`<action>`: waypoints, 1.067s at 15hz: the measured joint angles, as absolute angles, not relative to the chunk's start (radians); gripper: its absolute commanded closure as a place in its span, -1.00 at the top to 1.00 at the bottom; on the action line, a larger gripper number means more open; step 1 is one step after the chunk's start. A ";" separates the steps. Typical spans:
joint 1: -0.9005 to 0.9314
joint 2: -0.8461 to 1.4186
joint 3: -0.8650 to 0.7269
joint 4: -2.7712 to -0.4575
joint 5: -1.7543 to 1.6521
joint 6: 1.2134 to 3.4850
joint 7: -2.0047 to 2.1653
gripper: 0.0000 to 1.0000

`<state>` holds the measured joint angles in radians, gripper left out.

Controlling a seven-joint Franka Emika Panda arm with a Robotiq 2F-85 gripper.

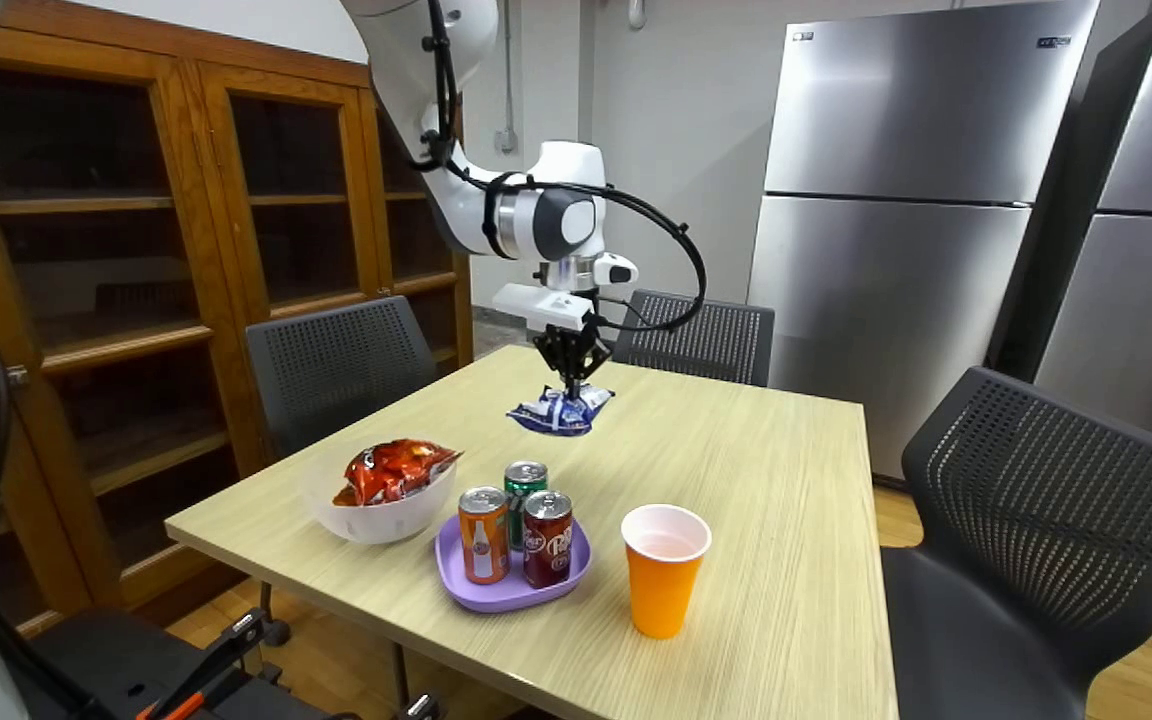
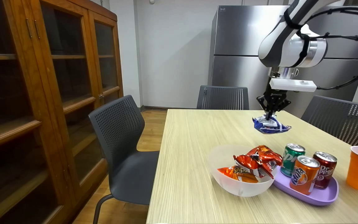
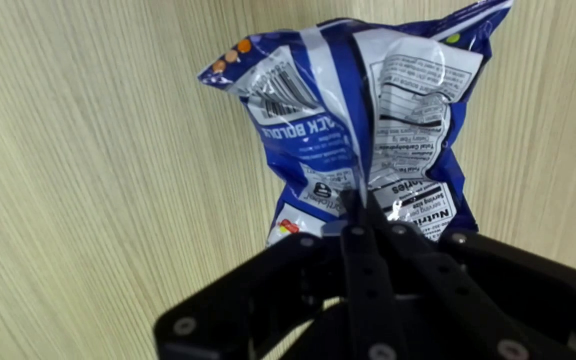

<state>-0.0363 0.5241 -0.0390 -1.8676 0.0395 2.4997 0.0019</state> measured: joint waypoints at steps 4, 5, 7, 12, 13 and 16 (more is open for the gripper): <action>0.002 0.411 -0.034 -1.994 0.038 2.528 0.002 -1.00; 0.014 0.382 -0.033 -2.027 0.035 2.537 0.003 -1.00; 0.039 0.325 -0.032 -2.094 0.022 2.556 0.009 -1.00; 0.097 0.198 -0.016 -2.245 -0.033 2.591 0.062 -1.00; 0.106 0.176 -0.009 -2.272 -0.045 2.596 0.077 -1.00; 0.132 0.113 0.014 -2.343 -0.085 2.604 0.121 -1.00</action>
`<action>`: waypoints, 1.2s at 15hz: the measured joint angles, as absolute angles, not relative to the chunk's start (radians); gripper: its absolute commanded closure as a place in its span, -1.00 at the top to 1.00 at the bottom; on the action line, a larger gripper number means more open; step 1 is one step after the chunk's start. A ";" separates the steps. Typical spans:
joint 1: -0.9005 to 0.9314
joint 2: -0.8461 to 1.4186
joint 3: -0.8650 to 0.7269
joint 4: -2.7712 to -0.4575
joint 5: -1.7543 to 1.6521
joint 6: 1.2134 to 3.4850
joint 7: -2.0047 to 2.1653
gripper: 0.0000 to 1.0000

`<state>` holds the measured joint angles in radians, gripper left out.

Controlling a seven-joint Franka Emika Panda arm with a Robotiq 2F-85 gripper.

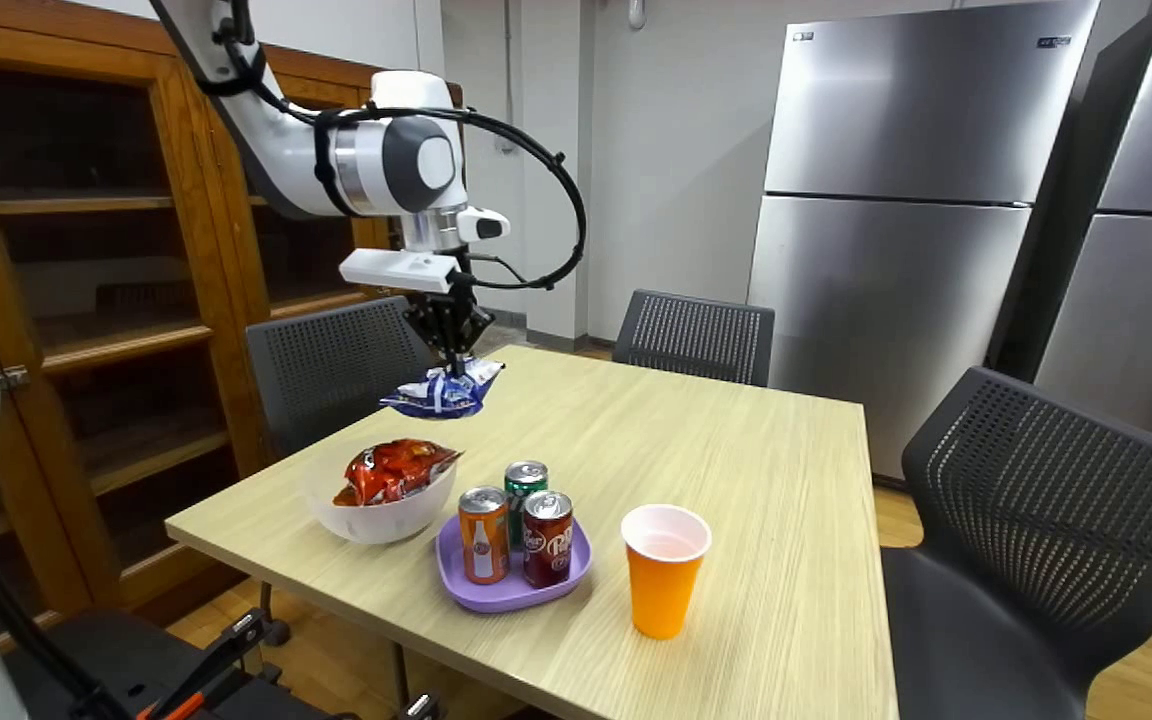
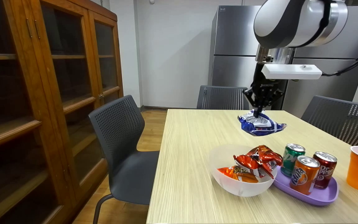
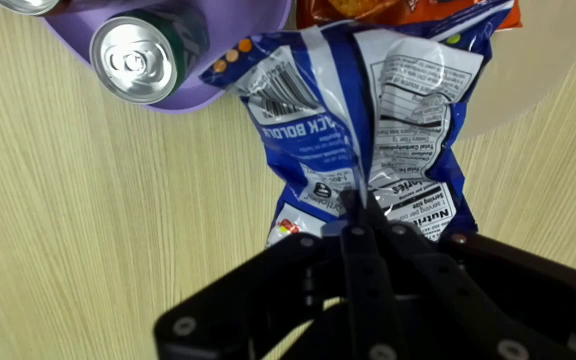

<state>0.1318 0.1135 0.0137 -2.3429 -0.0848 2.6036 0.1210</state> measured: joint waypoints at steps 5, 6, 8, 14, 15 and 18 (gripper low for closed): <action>0.159 0.040 0.068 -2.429 -0.118 2.607 0.162 -1.00; 0.163 0.029 0.080 -2.442 -0.119 2.607 0.164 -1.00; 0.172 0.012 0.103 -2.466 -0.119 2.607 0.166 -1.00; 0.196 0.000 0.160 -2.508 -0.122 2.607 0.174 -1.00; 0.199 0.000 0.165 -2.510 -0.122 2.607 0.174 -1.00; 0.205 0.010 0.176 -2.512 -0.122 2.607 0.176 -1.00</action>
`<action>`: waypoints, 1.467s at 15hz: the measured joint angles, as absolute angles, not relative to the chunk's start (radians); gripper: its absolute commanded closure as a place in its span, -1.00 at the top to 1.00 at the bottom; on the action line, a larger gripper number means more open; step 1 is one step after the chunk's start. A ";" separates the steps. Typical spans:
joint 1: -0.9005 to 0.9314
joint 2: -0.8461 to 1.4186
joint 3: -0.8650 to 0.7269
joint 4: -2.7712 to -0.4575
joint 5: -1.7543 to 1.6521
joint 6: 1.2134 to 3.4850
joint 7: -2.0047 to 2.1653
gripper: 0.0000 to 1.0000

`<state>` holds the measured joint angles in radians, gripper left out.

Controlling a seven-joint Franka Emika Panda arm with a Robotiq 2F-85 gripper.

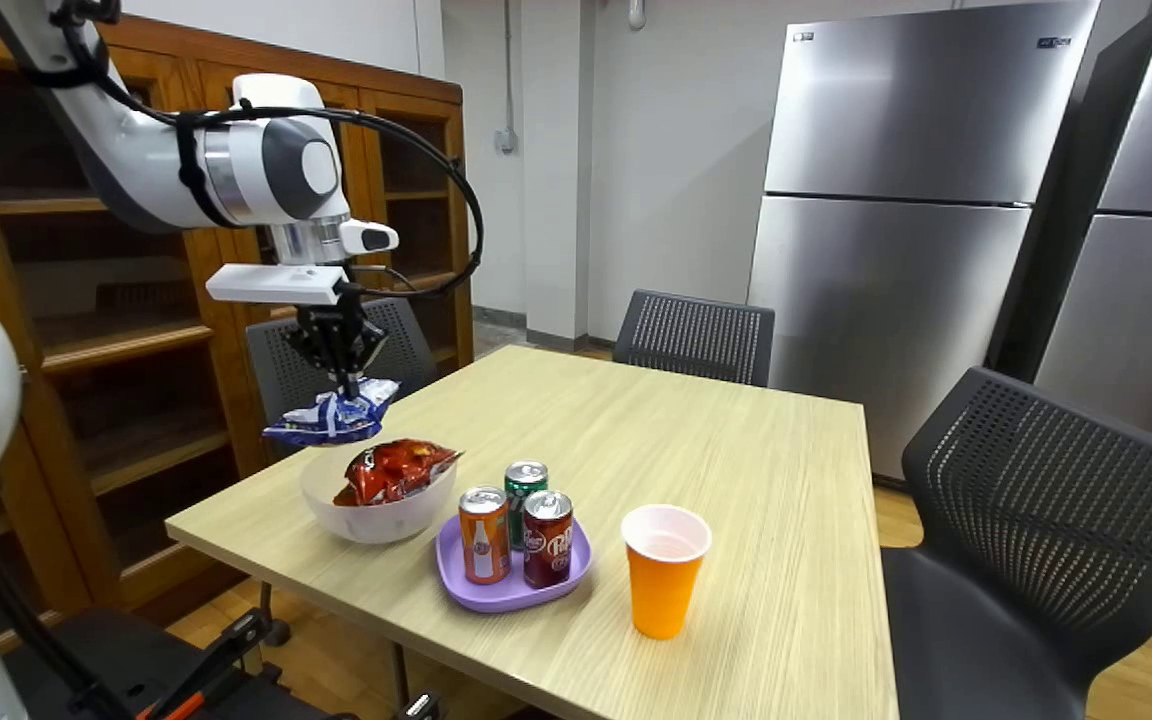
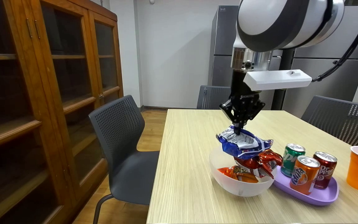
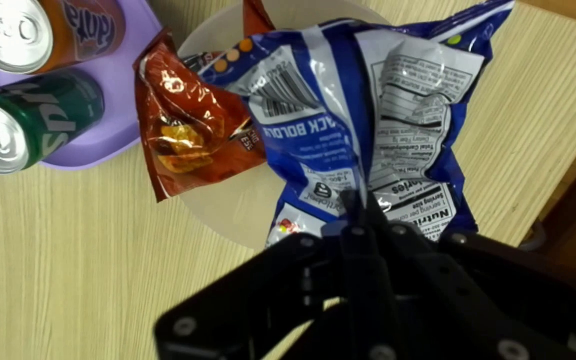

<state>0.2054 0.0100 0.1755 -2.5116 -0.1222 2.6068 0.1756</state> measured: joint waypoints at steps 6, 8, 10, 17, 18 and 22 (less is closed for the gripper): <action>0.211 0.061 0.176 -2.500 -0.125 2.607 0.177 -1.00; 0.211 0.093 0.176 -2.484 -0.126 2.607 0.181 -1.00; 0.211 0.128 0.176 -2.458 -0.126 2.607 0.185 -1.00; 0.215 0.265 0.162 -2.327 -0.126 2.605 0.193 -1.00; 0.219 0.282 0.157 -2.311 -0.126 2.604 0.193 -1.00; 0.234 0.337 0.138 -2.261 -0.126 2.596 0.194 -1.00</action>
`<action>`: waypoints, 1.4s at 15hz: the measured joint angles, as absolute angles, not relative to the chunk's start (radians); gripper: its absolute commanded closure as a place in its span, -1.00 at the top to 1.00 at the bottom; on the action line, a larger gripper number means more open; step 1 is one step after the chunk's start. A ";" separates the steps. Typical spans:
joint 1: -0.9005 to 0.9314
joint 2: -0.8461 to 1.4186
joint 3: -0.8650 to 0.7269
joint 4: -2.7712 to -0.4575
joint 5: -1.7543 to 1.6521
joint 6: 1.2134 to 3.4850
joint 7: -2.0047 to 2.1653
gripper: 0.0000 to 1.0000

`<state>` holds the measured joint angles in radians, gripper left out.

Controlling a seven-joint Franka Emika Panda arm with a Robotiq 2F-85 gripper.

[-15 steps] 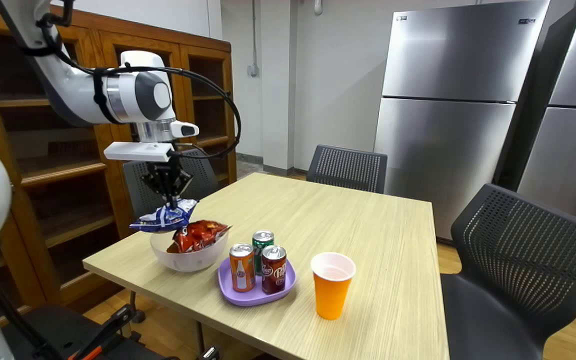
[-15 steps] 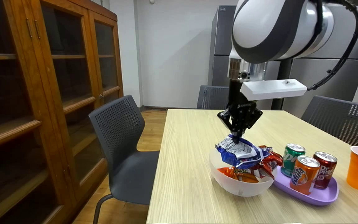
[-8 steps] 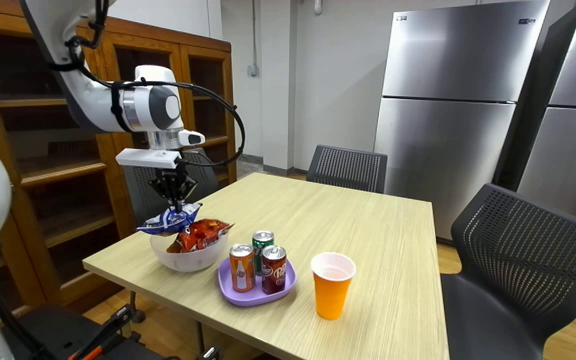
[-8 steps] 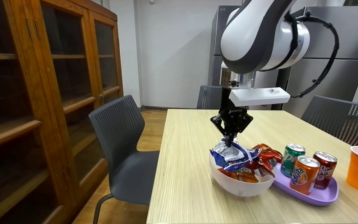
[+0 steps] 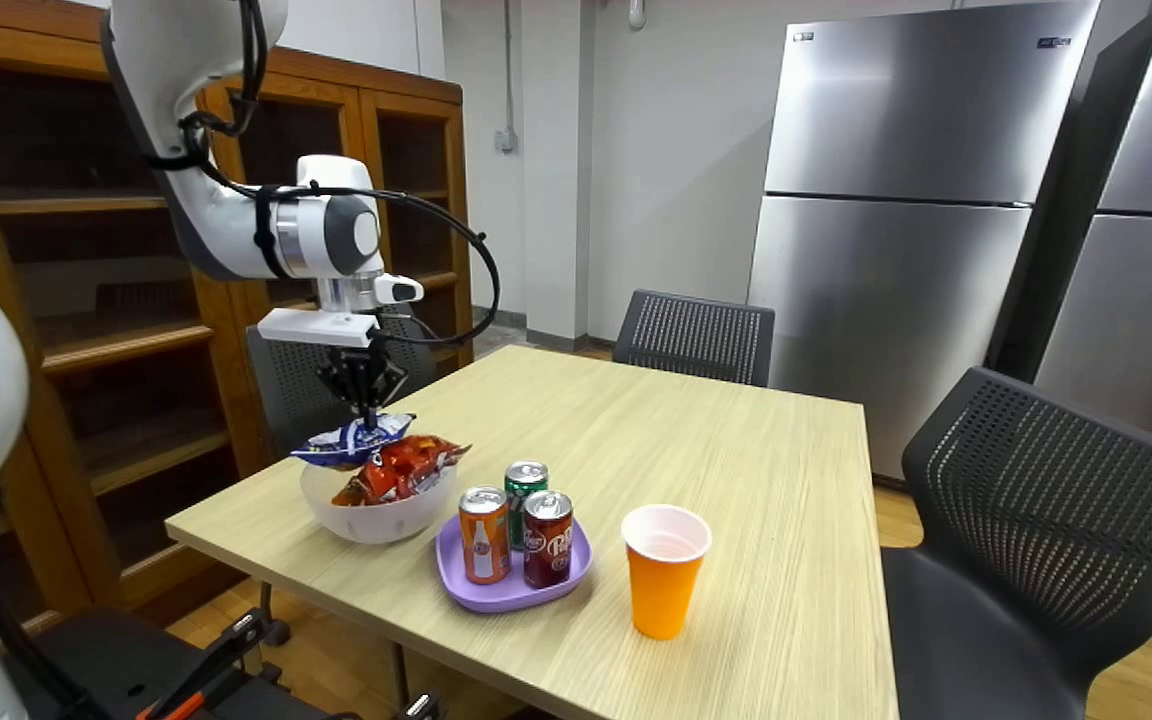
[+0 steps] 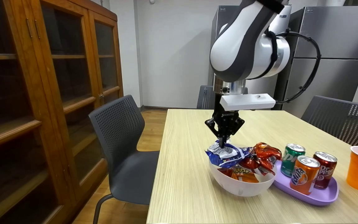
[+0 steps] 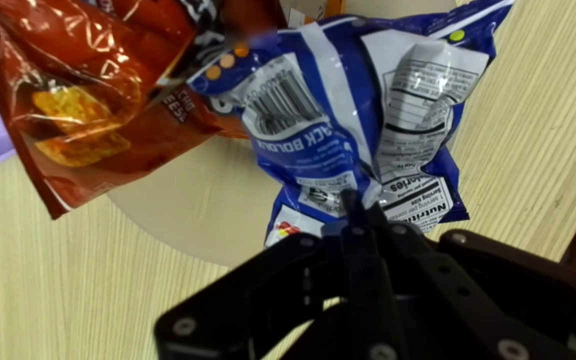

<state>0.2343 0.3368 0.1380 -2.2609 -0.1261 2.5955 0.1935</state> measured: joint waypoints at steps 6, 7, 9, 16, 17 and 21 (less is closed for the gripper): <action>0.245 0.362 0.128 -2.233 -0.126 2.583 0.194 -0.32; 0.246 0.362 0.128 -2.232 -0.126 2.583 0.194 -0.20; 0.246 0.362 0.127 -2.230 -0.126 2.583 0.194 0.10; 0.246 0.321 0.103 -2.240 -0.126 2.584 0.194 1.00; 0.245 0.307 0.100 -2.246 -0.126 2.585 0.194 1.00; 0.239 0.232 0.094 -2.295 -0.123 2.588 0.194 1.00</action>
